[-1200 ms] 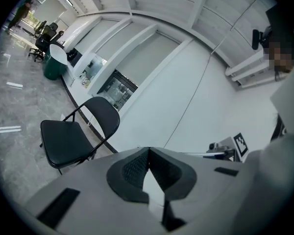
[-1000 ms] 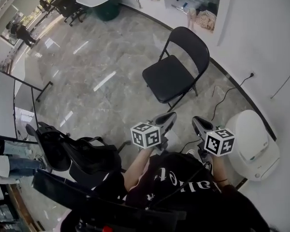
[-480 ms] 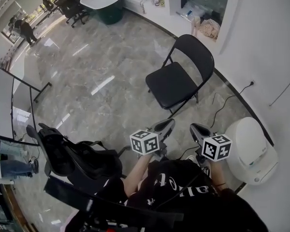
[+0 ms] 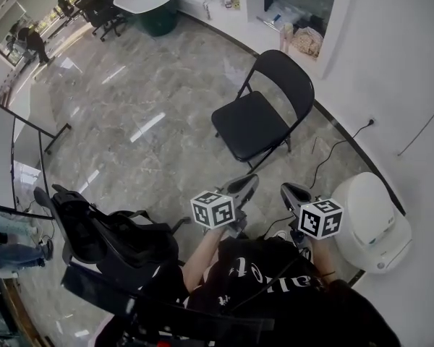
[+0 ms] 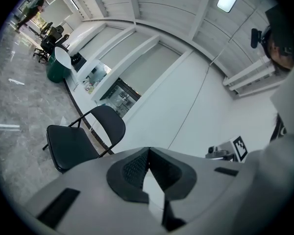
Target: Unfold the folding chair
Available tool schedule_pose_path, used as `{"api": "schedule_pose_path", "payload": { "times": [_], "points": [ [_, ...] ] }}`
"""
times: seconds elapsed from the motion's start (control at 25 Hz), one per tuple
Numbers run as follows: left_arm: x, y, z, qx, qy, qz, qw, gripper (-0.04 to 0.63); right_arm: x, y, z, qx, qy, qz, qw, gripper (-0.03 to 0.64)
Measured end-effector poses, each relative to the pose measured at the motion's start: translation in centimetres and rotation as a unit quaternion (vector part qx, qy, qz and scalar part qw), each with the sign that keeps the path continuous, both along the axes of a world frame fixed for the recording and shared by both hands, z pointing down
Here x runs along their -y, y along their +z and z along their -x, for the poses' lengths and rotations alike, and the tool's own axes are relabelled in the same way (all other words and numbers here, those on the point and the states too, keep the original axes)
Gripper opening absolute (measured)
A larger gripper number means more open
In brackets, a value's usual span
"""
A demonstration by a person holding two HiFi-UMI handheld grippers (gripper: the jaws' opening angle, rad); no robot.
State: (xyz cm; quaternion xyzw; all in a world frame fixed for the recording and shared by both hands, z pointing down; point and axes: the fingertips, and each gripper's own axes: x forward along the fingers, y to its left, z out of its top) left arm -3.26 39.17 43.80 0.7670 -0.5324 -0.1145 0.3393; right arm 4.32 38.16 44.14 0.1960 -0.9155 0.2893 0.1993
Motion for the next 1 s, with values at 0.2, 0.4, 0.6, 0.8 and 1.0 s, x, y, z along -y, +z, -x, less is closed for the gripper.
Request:
{"api": "schedule_pose_path", "payload": {
  "times": [0.2,0.4,0.6,0.8,1.0],
  "points": [
    [0.3,-0.2,-0.2,0.0,0.001,-0.001,1.0,0.003,0.2,0.0,-0.2,-0.004,-0.001,-0.002,1.0,0.02],
    [0.5,0.3,-0.8,0.001,0.005,0.005,1.0,0.003,0.7,0.3,-0.8,-0.004,0.004,0.003,1.0,0.02],
    [0.5,0.7,-1.1,0.003,0.007,0.012,0.9999,0.003,0.9,0.6,-1.1,-0.003,0.008,0.008,1.0,0.02],
    [0.5,0.8,-1.0,0.003,0.007,0.014,0.9999,0.003,0.8,0.8,-1.0,-0.005,0.006,0.009,1.0,0.02],
    [0.5,0.9,-1.0,0.003,0.008,0.015,0.9998,0.003,0.8,0.8,-0.9,-0.004,0.006,0.009,1.0,0.02]
  ]
}}
